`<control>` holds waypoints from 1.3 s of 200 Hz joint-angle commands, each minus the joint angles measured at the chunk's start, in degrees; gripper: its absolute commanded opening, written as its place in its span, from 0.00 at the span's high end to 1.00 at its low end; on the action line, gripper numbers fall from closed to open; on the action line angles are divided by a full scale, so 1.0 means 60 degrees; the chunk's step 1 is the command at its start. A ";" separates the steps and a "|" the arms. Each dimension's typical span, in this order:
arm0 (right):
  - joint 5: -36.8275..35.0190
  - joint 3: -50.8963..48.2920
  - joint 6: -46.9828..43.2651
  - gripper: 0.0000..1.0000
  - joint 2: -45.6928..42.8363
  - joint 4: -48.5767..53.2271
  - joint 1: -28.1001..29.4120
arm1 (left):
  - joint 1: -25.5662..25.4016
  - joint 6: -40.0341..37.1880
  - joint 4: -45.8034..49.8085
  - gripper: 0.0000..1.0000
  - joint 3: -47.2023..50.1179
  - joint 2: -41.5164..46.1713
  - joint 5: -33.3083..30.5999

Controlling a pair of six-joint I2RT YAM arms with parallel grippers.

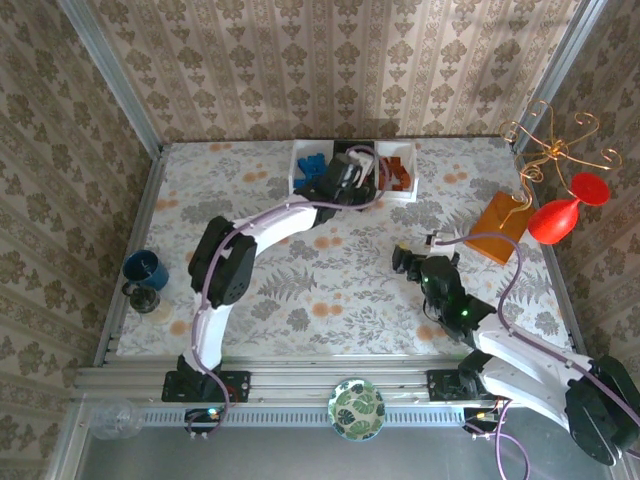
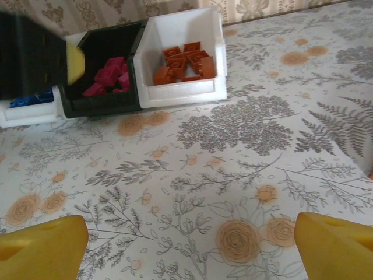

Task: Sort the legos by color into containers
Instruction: Place the lego in the container.

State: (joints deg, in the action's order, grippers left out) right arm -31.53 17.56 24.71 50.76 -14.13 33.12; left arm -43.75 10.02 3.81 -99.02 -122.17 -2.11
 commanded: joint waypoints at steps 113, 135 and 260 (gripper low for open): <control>0.0725 0.0862 -0.0811 0.03 -0.0067 0.0382 -0.1368 | -0.0044 0.0000 0.2587 0.41 -0.8267 -0.4931 0.0454; 0.0835 0.0857 -0.0774 0.03 -0.0153 0.0456 -0.1390 | -0.0048 -0.0208 0.2690 0.31 -0.8149 -0.4596 0.0469; 0.1125 0.2989 -0.2341 0.01 0.0510 0.2223 -0.1390 | 0.0803 -0.0422 -0.3948 0.16 0.5685 0.4604 -0.1190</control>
State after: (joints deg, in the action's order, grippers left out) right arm -23.53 31.77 15.44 52.69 -4.29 24.99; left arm -42.35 6.79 -5.98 -78.67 -101.65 -4.45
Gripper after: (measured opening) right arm 0.985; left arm 0.827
